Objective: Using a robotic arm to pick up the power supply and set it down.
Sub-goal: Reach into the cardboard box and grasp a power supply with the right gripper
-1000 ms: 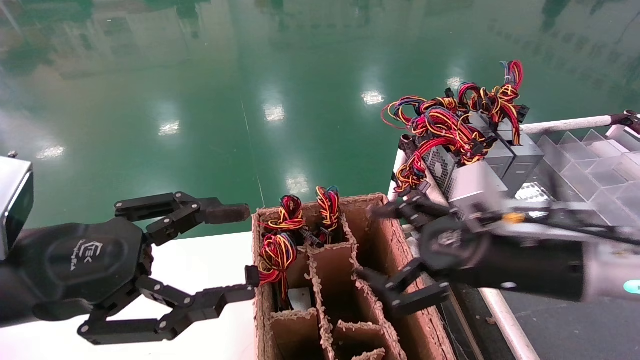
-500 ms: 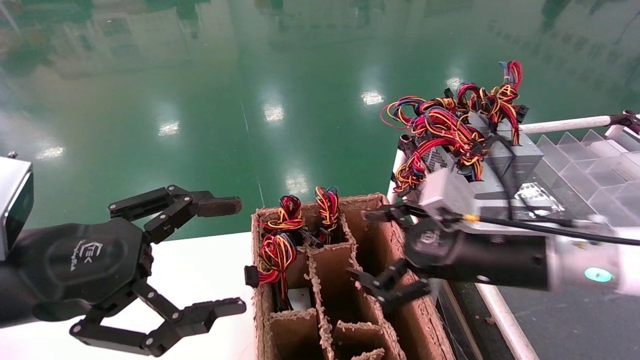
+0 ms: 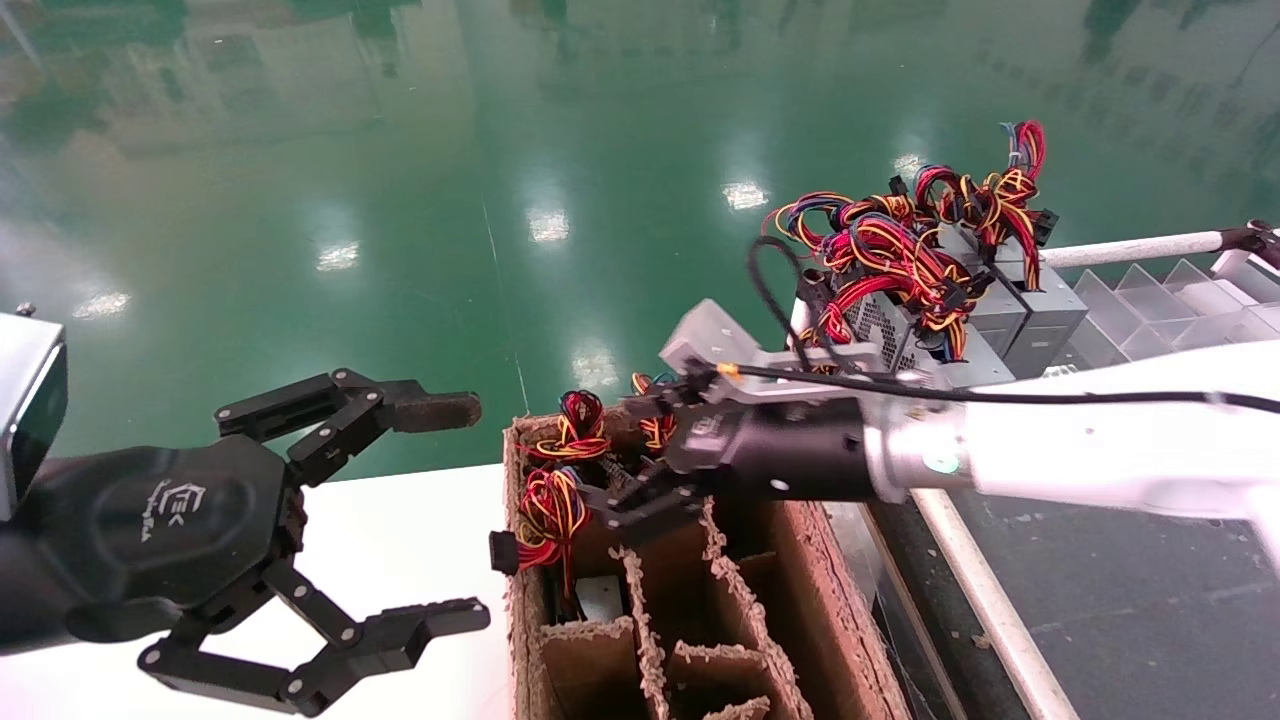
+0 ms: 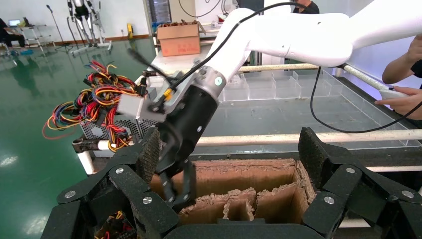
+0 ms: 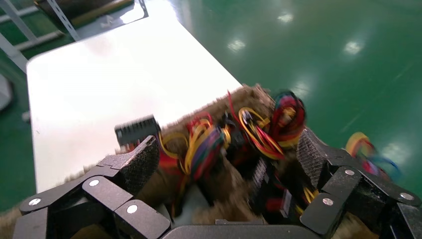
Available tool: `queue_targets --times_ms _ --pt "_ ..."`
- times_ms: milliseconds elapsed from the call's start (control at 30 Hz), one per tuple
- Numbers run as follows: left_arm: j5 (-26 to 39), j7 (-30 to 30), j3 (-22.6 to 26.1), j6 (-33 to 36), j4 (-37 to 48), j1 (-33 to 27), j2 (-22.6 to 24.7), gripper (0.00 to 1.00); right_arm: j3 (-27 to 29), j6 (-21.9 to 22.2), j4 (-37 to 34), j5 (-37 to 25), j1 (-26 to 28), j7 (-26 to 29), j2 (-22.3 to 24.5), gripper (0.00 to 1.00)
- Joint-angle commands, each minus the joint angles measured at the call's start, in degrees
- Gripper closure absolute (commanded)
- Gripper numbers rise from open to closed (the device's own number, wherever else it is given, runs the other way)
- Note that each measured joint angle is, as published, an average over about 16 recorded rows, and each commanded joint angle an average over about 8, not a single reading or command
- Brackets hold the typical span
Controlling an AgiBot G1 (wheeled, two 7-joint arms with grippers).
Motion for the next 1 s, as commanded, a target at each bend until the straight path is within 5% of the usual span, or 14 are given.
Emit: queue_targets --times_ms 33,133,367,400,1000 --pt "0.0 0.0 0.0 0.0 0.0 0.0 0.0 0.00 -0.4 -0.3 -2.5 0.0 1.0 0.1 -1.9 0.00" --pt "0.0 0.0 0.0 0.0 0.0 0.0 0.0 0.00 -1.2 -1.4 -6.5 -0.2 2.1 -0.7 -4.4 0.07" --pt "0.0 0.0 0.0 0.0 0.0 0.0 0.0 0.00 -2.2 -3.0 -13.6 -0.4 3.5 -4.1 -8.0 0.91" --pt "0.0 0.0 0.0 0.0 0.0 0.0 0.0 0.00 -2.1 -3.2 -14.3 -0.3 3.6 -4.5 -8.2 0.97" --pt "0.0 0.0 0.0 0.0 0.0 0.0 0.0 0.00 -1.6 -5.9 -19.4 1.1 3.7 -9.0 -7.8 1.00"
